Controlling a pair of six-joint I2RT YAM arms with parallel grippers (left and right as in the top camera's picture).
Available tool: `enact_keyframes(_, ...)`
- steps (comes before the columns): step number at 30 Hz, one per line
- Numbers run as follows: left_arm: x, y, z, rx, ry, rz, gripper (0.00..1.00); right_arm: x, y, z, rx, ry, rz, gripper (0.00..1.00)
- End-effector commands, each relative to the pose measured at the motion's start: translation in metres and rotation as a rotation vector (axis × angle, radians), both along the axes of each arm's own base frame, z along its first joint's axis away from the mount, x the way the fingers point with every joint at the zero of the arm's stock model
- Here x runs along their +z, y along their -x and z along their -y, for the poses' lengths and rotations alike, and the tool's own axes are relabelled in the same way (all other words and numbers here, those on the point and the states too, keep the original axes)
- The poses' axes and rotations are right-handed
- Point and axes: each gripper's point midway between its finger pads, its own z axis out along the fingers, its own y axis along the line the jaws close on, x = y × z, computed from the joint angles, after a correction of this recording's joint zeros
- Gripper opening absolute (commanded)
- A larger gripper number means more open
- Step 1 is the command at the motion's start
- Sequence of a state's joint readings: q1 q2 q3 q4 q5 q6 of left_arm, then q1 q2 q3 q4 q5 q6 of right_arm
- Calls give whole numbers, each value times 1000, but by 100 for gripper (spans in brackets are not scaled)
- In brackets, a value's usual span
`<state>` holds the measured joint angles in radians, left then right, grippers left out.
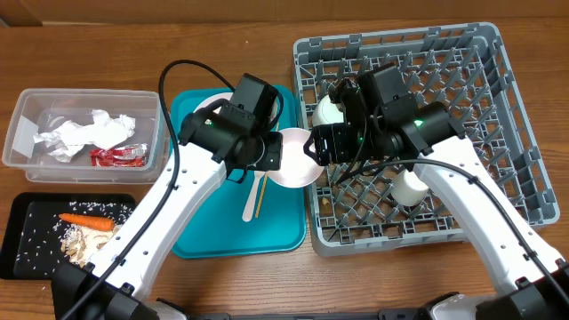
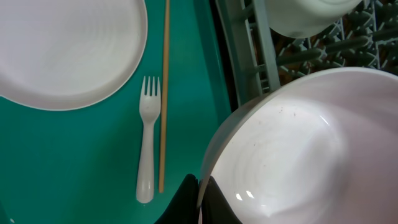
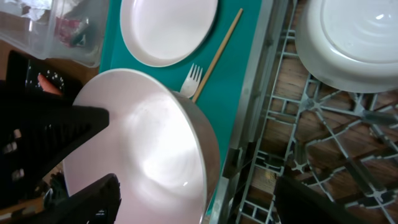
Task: Sort waste into correct bins and load items into the dishwasher
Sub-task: 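Lift the pink bowl with the left gripper toward the right gripper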
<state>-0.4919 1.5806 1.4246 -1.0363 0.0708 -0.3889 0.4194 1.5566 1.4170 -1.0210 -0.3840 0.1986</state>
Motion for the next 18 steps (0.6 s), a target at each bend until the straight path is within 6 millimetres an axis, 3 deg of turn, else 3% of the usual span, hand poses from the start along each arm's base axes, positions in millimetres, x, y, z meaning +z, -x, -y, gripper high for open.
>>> enact_keyframes(1, 0, 3, 11, -45, 17, 5, 4, -8, -4, 1, -25, 23, -16, 75)
enact_keyframes(4, 3, 2, 21, -65, 55, 11, 4, -10, -4, 1, -25, 25, -21, 61)
enact_keyframes(8, 4, 1, 22, -66, 62, 17, 4, -11, -2, 2, -24, 29, -30, 58)
enact_keyframes(13, 4, 0, 22, -66, 64, 21, 4, -11, -2, 3, -24, 31, -34, 40)
enact_keyframes(18, 5, -1, 23, -66, 66, 27, 4, -11, -1, 3, -24, 31, -35, 35)
